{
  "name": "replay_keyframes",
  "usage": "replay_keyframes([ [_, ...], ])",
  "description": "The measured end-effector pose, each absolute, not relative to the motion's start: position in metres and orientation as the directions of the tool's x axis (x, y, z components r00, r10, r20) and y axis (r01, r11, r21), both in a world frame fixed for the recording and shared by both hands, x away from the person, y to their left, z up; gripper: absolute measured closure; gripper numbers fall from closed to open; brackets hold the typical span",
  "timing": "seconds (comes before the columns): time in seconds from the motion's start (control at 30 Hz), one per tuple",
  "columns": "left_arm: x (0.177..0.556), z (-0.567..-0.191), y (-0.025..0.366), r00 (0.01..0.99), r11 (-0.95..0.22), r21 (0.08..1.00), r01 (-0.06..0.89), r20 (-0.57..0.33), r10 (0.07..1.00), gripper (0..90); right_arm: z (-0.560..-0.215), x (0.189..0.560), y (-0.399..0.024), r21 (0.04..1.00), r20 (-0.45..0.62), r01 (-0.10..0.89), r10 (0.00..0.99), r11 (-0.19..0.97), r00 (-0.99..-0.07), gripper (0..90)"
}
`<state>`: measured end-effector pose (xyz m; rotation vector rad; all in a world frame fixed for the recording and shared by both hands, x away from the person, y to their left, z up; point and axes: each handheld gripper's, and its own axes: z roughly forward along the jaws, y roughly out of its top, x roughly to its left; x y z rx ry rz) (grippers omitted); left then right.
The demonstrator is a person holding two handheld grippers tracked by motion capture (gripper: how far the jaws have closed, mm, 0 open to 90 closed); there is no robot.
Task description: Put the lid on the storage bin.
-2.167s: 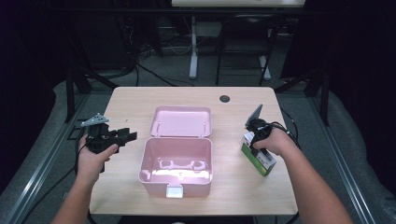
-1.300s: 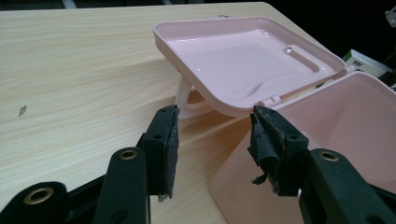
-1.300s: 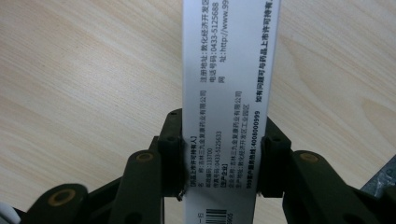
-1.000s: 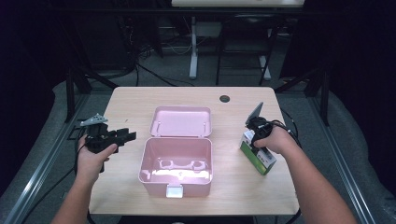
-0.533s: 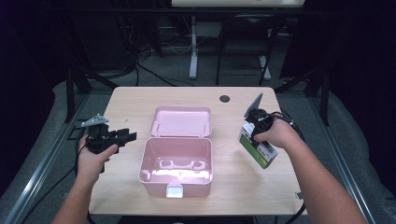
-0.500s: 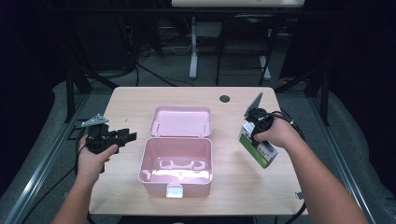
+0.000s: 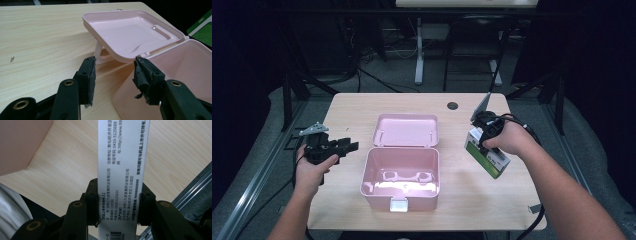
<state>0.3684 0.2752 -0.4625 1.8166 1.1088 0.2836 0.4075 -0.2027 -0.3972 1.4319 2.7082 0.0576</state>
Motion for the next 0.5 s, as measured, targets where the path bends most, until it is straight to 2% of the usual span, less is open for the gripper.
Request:
replay_keyframes([
  [0.5,0.367,-0.46,0.277,0.561,-0.117,0.822,0.557,-0.269,0.783,52.1,-0.369,0.4,-0.191,0.076,-0.082,0.803,0.806,0.591,-0.586,61.2],
])
